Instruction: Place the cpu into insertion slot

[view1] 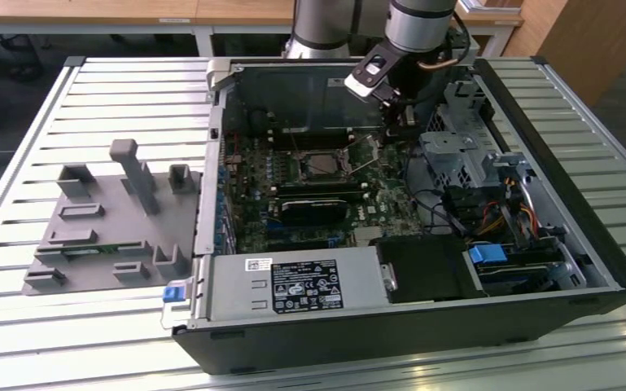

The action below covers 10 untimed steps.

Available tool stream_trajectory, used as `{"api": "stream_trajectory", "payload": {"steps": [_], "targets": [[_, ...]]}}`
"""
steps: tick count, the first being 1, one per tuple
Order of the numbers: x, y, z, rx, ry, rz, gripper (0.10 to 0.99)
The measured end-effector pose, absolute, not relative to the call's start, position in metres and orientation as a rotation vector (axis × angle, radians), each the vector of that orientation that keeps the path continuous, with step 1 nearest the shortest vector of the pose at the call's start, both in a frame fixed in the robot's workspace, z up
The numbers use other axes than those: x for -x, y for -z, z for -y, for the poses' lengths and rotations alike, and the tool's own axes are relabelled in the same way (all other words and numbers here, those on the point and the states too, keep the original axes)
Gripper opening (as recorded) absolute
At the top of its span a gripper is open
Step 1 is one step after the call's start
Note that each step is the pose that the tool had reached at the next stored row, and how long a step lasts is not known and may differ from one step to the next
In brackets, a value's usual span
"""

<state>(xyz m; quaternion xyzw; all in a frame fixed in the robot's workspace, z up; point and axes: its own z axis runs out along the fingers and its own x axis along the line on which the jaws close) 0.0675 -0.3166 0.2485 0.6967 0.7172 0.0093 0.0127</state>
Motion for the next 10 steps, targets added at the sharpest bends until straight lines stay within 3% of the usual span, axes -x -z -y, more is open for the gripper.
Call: {"api": "stream_trajectory", "payload": {"steps": [10], "targets": [[-0.0703, -0.2424, 0.3153, -2.172, -0.022, -2.236, 0.114]]}}
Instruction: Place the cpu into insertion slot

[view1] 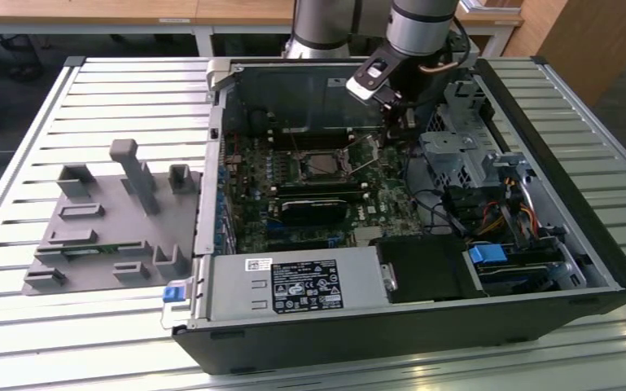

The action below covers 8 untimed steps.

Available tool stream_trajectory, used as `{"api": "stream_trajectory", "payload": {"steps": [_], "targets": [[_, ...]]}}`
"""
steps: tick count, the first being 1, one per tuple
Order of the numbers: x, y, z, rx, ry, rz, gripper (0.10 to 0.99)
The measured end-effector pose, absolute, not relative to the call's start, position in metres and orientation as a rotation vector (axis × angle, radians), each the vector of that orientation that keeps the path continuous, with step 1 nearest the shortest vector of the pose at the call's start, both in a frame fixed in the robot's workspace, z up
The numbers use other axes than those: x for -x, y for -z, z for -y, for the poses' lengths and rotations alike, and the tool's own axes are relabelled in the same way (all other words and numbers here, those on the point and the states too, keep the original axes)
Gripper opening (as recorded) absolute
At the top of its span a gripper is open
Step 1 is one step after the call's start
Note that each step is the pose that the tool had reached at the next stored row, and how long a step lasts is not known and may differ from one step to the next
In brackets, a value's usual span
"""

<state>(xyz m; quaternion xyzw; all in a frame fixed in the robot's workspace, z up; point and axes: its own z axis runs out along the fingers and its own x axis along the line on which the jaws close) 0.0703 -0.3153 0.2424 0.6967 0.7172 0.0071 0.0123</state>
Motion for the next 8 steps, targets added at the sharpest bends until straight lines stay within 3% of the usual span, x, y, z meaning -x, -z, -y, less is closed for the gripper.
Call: {"api": "stream_trajectory", "payload": {"steps": [8], "targets": [[-0.0708, -0.2357, 0.3144, -2.169, -0.013, -2.234, 0.114]]}}
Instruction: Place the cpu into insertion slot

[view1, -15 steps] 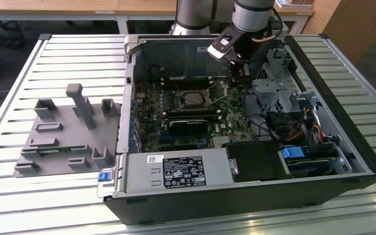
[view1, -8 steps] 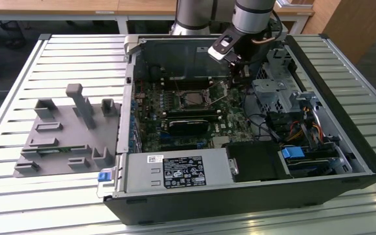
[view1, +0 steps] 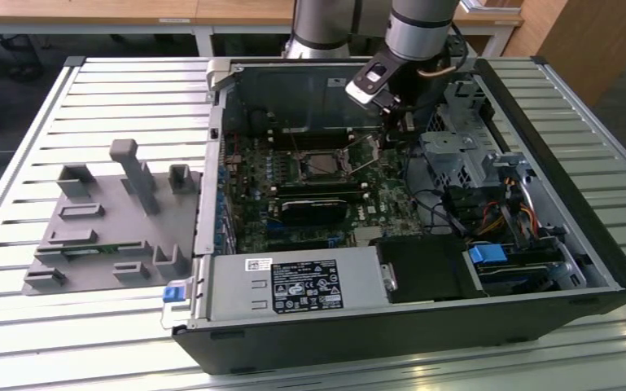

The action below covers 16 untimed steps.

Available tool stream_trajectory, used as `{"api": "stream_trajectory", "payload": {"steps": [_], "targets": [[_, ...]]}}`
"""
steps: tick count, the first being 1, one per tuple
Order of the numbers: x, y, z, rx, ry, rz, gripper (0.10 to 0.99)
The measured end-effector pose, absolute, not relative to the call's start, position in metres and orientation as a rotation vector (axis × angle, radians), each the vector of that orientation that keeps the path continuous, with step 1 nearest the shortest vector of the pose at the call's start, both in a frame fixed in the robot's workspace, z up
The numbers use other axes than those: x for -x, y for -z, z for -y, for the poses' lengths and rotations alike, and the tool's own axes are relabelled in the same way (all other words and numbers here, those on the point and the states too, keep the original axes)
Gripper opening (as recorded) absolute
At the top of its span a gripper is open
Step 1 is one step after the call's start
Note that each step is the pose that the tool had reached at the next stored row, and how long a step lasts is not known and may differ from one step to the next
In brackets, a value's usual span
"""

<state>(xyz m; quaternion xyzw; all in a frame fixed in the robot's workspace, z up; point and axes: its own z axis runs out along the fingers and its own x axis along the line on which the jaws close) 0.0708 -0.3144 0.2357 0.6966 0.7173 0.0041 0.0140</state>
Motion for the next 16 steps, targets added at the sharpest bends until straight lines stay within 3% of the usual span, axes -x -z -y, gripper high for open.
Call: {"api": "stream_trajectory", "payload": {"steps": [16], "targets": [[-0.050, -0.241, 0.314, -2.169, -0.012, -2.233, 0.114]]}}
